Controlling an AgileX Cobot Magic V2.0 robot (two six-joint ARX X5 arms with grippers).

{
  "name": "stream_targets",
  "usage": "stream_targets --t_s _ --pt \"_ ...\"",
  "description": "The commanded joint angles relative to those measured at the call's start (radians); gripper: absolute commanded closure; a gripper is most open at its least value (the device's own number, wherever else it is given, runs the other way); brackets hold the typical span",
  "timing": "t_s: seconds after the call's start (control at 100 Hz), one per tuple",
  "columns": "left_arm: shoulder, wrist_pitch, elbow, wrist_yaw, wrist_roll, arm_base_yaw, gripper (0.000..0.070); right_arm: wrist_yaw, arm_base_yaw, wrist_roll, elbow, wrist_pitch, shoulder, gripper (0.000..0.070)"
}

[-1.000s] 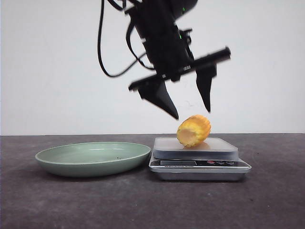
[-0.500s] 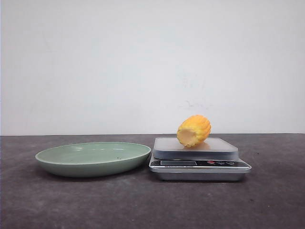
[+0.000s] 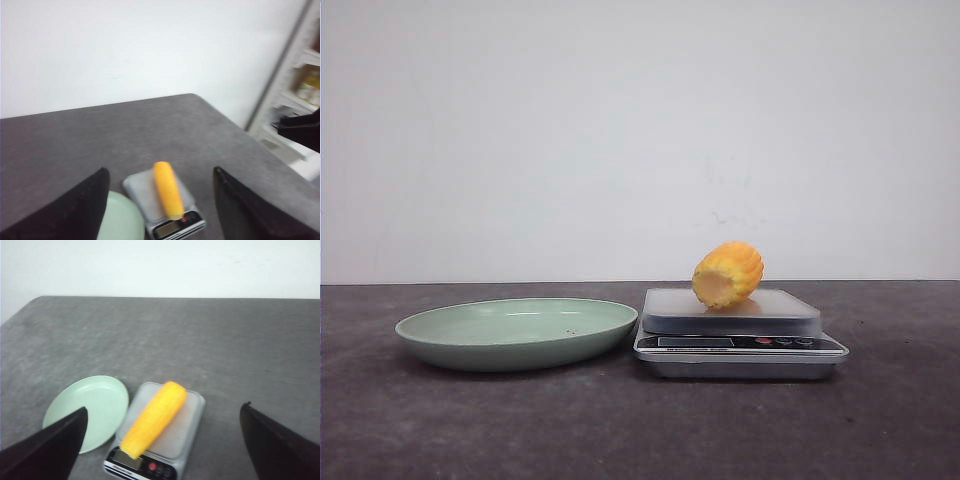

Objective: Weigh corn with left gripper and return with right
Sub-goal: 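Lower the open right gripper onto the corn on the scale and close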

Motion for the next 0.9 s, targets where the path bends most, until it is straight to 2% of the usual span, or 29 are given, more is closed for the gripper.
stream_targets --t_s 0.0,0.27,0.43,0.7,0.89 --pt "-0.012 0.002 -0.029 -0.007 -0.031 -0.012 0.0306 0.028 0.046 0.028 0.019 0.031 0.056 0.0085" --pt "-0.121 0.002 -0.223 -0.005 -0.125 -0.012 0.0306 0.186 0.243 0.054 0.034 0.145 0.329 0.0084" --pt "-0.157 0.003 -0.293 -0.008 -0.152 -0.012 0.0307 0.273 0.310 0.075 0.089 0.154 0.512 0.0083" --pt "-0.166 -0.002 -0.307 -0.036 -0.148 -0.012 0.0307 0.318 0.329 0.161 0.196 0.130 0.754 0.0083" --pt "-0.167 -0.018 -0.307 -0.036 -0.148 -0.012 0.0307 0.317 0.316 0.188 0.204 0.114 0.853 0.0083"
